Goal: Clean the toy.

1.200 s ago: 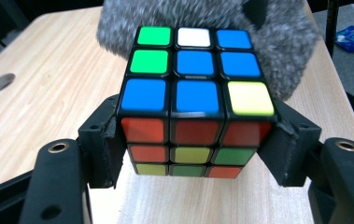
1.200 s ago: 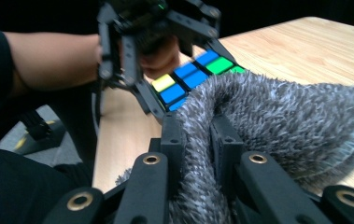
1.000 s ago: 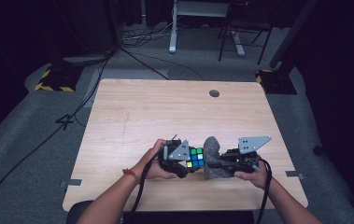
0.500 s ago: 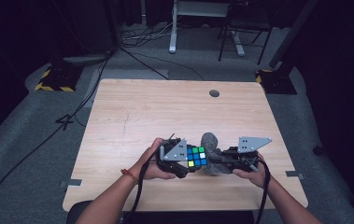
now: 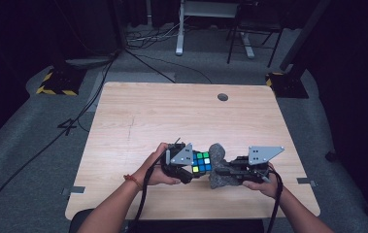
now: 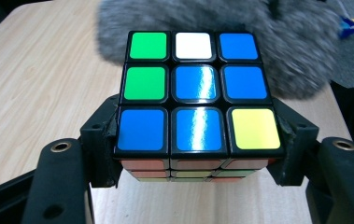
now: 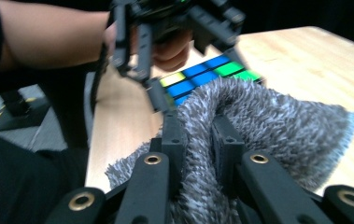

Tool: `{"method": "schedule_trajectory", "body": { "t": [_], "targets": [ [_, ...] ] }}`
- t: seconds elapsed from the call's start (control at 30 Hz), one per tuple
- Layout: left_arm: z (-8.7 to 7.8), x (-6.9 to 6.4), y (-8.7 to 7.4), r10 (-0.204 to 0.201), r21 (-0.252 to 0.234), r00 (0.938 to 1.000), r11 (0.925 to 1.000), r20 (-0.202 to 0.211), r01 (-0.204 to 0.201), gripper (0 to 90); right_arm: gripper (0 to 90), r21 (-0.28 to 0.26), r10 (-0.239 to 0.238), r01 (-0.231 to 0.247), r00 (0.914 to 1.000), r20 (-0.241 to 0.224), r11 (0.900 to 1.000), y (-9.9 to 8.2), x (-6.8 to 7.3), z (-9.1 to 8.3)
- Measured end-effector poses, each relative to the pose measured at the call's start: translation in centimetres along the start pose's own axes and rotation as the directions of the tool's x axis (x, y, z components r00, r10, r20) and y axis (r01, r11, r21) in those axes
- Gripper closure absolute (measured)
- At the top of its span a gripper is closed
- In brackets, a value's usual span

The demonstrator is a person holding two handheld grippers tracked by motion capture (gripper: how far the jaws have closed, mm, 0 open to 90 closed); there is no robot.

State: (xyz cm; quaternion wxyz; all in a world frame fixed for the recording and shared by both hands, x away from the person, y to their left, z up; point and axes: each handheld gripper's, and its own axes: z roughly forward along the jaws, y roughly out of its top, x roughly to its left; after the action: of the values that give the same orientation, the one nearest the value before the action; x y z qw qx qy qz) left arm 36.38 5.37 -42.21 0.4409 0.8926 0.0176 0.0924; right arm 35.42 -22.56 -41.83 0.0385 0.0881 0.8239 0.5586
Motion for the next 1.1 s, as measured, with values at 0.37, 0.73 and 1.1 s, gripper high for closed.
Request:
{"method": "schedule_trajectory", "body": {
  "t": [0.37, 0.73, 1.1],
  "targets": [
    [-1.3, 0.0, 0.7, -0.011, -0.073, 0.9999, 0.9973, -0.01, 0.01, 33.6, 79.2, 0.098, 0.037, -0.037, 0.9993, 0.011, 0.9945, -1.1, -0.8, 1.0],
    [-1.0, 1.0, -0.2, -0.034, 0.013, 0.9899, 0.9993, -0.138, 0.036, 33.6, 78.8, 0.063, 0.016, -0.015, 0.9998, -0.014, 0.9979, -0.7, -0.4, 0.8],
    [-1.4, 3.1, -2.5, -0.09, 0.072, 0.9822, 0.9921, -0.165, 0.103, 33.5, 77.9, 0.089, 0.05, -0.063, 0.9877, 0.148, 0.994, -1.7, -3.0, -0.9]
  ]
}}
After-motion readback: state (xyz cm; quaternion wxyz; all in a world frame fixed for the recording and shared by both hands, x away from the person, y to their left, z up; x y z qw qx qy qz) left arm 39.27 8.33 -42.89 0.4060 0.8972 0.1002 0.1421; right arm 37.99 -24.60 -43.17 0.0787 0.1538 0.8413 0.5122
